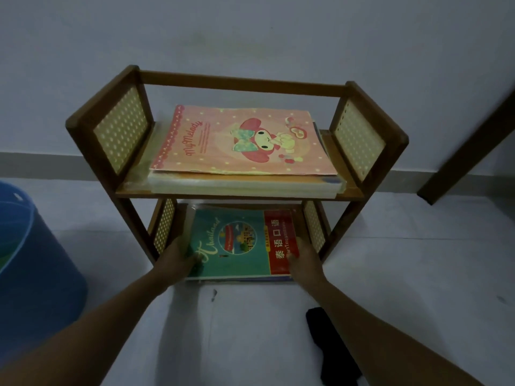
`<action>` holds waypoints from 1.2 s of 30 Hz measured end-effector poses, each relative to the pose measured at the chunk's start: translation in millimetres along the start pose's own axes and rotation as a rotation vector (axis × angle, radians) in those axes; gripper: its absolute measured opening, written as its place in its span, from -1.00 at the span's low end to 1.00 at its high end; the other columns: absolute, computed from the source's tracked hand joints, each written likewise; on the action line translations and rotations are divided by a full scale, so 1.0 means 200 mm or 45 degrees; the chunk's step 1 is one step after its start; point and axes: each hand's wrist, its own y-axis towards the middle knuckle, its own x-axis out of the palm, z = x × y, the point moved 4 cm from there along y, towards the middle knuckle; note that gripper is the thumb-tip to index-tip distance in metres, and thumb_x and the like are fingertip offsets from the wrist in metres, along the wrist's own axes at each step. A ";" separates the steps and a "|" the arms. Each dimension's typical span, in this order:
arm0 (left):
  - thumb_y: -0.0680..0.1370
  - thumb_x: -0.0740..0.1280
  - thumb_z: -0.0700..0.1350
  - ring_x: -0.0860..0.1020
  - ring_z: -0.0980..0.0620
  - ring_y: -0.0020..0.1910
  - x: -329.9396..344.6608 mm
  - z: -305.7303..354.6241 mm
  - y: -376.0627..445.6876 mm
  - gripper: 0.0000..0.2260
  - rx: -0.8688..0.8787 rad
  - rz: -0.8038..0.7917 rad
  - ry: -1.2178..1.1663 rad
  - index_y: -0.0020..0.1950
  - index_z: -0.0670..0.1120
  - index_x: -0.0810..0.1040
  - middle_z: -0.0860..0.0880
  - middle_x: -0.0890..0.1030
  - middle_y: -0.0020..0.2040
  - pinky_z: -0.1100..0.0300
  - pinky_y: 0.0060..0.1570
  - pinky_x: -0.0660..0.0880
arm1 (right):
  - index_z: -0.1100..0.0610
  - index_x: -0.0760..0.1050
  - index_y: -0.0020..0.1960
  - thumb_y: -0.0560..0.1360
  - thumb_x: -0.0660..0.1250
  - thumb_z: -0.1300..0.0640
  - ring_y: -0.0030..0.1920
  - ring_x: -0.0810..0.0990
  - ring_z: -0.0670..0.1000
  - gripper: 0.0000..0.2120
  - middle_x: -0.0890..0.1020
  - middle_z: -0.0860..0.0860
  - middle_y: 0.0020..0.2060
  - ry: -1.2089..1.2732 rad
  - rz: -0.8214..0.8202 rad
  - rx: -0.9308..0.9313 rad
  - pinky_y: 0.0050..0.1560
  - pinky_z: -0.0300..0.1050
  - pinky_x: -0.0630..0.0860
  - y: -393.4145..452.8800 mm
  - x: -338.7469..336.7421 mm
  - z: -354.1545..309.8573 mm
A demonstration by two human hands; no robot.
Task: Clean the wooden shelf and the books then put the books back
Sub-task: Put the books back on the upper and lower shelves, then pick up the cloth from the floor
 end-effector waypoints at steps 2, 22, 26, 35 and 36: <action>0.43 0.46 -0.28 0.62 0.10 0.11 0.01 -0.01 -0.07 -0.51 0.138 -0.108 -0.096 0.28 -0.10 0.36 0.00 0.59 0.15 0.19 -0.05 0.63 | 0.09 0.25 0.45 0.53 0.34 0.16 0.22 0.52 -0.01 -0.47 0.50 0.00 0.23 0.033 -0.147 -0.129 0.20 -0.04 0.51 -0.06 -0.01 0.04; 0.64 0.14 0.03 0.58 -0.08 0.09 -0.06 -0.04 -0.07 -0.83 0.162 0.118 0.727 0.13 0.03 0.47 -0.04 0.57 0.05 0.23 -0.12 0.53 | 0.19 0.37 0.27 0.53 0.33 0.07 0.06 0.58 0.13 -0.62 0.58 0.11 0.09 -0.667 0.006 -0.207 0.04 -0.04 0.54 -0.06 -0.01 0.04; 0.66 0.14 -0.09 0.56 0.03 0.02 -0.03 -0.02 -0.12 -0.84 0.207 0.158 0.722 0.16 -0.06 0.47 -0.08 0.57 0.10 0.42 -0.23 0.43 | 0.12 0.35 0.35 0.52 0.34 0.13 0.08 0.58 0.09 -0.58 0.60 0.08 0.12 -0.401 -0.075 -0.191 0.09 -0.03 0.55 -0.10 -0.07 0.05; 0.52 0.37 -0.21 0.54 -0.22 0.15 0.13 -0.01 -0.46 -0.61 0.127 0.333 0.514 0.34 -0.20 0.44 -0.25 0.49 0.31 -0.07 0.10 0.52 | 0.18 0.32 0.39 0.44 0.40 -0.15 0.26 0.45 0.06 -0.33 0.46 0.10 0.29 -0.702 -0.421 0.323 0.13 -0.20 0.40 -0.48 -0.39 0.43; 0.52 0.37 -0.20 0.51 -0.21 0.21 0.16 0.00 -0.48 -0.58 0.119 0.282 0.524 0.37 -0.19 0.43 -0.23 0.48 0.34 -0.07 0.17 0.49 | 0.18 0.36 0.35 0.42 0.43 -0.13 0.21 0.48 0.05 -0.36 0.49 0.09 0.23 -0.621 -0.395 0.375 0.07 -0.20 0.42 -0.50 -0.38 0.44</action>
